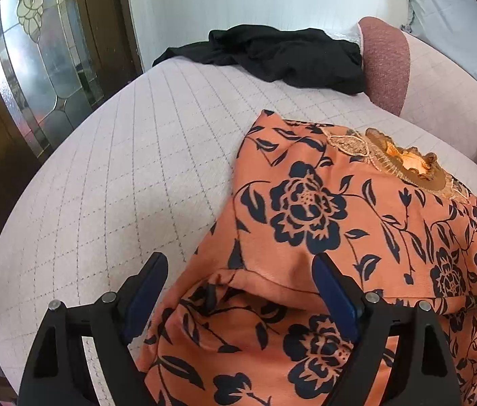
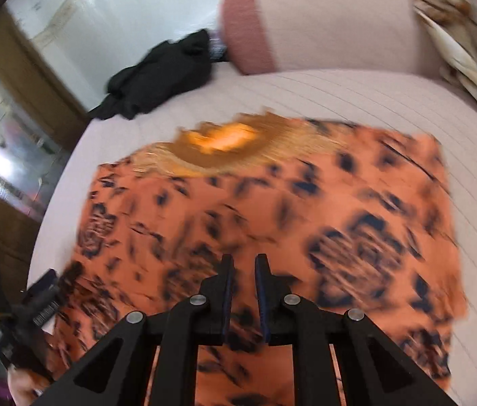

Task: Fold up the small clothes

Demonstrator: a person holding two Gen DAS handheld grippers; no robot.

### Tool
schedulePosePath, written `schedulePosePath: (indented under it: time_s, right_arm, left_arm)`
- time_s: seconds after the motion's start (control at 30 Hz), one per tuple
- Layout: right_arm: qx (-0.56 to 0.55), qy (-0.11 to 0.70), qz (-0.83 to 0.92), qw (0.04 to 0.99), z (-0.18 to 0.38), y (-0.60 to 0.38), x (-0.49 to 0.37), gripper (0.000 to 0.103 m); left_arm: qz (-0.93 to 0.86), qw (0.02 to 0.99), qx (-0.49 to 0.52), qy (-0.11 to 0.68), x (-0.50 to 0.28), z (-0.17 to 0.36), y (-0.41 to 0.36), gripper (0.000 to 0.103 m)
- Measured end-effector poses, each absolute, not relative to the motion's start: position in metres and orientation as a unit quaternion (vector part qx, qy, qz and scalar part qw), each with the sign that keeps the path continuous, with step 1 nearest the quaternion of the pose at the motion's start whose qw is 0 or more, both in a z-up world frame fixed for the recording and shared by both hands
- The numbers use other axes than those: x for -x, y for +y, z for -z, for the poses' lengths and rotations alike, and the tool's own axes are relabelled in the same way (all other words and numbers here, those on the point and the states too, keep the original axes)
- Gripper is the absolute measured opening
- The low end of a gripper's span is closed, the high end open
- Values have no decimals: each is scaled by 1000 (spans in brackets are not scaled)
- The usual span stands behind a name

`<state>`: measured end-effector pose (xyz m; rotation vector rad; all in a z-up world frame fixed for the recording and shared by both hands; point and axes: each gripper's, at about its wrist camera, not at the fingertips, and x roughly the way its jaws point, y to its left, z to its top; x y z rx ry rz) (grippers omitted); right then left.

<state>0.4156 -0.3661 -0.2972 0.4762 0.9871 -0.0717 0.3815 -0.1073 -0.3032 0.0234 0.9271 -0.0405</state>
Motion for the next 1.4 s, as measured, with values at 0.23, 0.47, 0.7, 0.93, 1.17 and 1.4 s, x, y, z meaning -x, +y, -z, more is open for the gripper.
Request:
schedulePosePath:
  time_s: [0.23, 0.47, 0.7, 0.93, 1.17, 1.4]
  right_arm:
    - [-302, 451, 38, 839, 338, -408, -387, 16]
    - [-314, 435, 31, 844, 318, -429, -382, 16]
    - [-360, 459, 75, 809, 340, -464, -374, 16]
    - [-389, 432, 94, 809, 325, -488, -361, 16]
    - [-424, 437, 86, 789, 335, -502, -365, 16]
    - [-395, 428, 121, 804, 340, -513, -380, 16]
  left_arm:
    - [22, 894, -52, 444, -380, 310, -130, 88]
    - [27, 899, -77, 430, -379, 310, -152, 88]
    - [58, 888, -101, 445, -380, 326, -175, 93]
    - [50, 889, -65, 450, -385, 333, -166, 103]
    - [52, 888, -57, 454, -384, 334, -165, 103]
    - [63, 883, -58, 461, -386, 330, -161, 103]
